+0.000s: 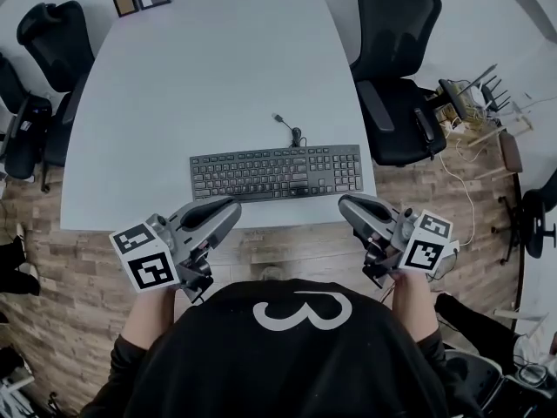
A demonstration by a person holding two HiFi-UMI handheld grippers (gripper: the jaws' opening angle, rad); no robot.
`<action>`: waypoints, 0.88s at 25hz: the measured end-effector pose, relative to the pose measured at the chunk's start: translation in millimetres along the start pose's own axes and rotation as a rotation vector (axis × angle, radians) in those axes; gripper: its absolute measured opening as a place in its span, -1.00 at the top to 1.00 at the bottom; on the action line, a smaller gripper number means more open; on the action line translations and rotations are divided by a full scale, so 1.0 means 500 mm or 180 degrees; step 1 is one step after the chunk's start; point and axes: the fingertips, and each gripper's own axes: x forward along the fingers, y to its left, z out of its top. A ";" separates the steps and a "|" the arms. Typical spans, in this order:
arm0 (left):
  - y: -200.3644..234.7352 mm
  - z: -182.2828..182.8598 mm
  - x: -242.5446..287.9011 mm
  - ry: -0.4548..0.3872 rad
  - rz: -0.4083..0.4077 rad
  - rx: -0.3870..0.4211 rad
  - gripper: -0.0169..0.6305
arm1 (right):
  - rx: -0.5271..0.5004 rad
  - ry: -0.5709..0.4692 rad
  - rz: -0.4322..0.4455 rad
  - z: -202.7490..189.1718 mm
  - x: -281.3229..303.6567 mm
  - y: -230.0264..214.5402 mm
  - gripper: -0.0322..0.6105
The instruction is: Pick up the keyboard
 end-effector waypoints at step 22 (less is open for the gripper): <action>0.347 -0.028 -0.085 0.0111 0.1462 -0.0161 0.28 | 0.0284 0.0471 -0.0960 -0.029 -0.058 -0.338 0.24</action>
